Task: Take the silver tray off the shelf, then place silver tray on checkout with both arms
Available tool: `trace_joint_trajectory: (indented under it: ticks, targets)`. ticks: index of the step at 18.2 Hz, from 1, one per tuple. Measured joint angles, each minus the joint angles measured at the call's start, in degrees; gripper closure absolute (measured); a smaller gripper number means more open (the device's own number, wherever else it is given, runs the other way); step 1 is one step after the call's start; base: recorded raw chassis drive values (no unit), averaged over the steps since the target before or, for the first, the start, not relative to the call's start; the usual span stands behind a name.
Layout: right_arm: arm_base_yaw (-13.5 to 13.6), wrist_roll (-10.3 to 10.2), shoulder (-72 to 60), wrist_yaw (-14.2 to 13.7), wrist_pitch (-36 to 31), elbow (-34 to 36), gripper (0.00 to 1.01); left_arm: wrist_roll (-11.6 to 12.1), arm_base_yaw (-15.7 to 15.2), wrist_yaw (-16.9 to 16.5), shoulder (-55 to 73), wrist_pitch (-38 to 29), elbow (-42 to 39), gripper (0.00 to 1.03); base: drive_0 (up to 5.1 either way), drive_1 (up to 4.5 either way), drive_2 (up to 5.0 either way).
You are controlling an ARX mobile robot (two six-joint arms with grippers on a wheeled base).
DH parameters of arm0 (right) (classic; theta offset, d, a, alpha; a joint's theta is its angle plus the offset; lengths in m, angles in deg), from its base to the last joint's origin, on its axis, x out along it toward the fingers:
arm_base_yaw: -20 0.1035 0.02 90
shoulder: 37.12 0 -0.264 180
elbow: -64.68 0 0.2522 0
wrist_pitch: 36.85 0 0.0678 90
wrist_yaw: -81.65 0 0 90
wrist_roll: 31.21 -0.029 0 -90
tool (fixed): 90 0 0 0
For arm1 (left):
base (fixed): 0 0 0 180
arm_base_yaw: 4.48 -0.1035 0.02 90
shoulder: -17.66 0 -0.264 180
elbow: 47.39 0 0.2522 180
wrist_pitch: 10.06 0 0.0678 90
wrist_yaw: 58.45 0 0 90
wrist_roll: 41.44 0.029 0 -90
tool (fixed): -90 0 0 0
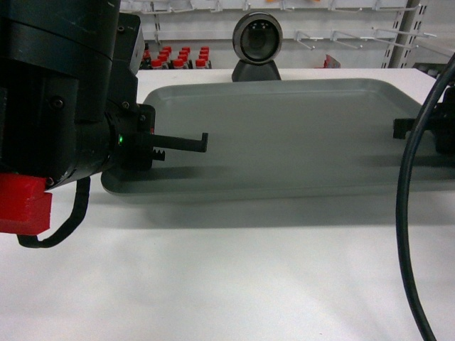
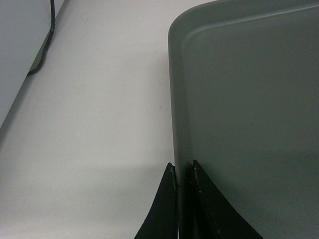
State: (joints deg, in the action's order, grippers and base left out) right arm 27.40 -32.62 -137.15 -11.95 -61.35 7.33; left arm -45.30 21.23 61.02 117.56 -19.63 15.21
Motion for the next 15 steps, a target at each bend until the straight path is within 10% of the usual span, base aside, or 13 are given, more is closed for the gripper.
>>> trace_joint_trajectory:
  ticks: [15]
  targets:
    - [-0.35,0.00,-7.15,-1.53,-4.61,-0.07,0.98,1.42,0.68,0.81,4.98,-1.33,1.77,0.99,0.0,0.00,0.0]
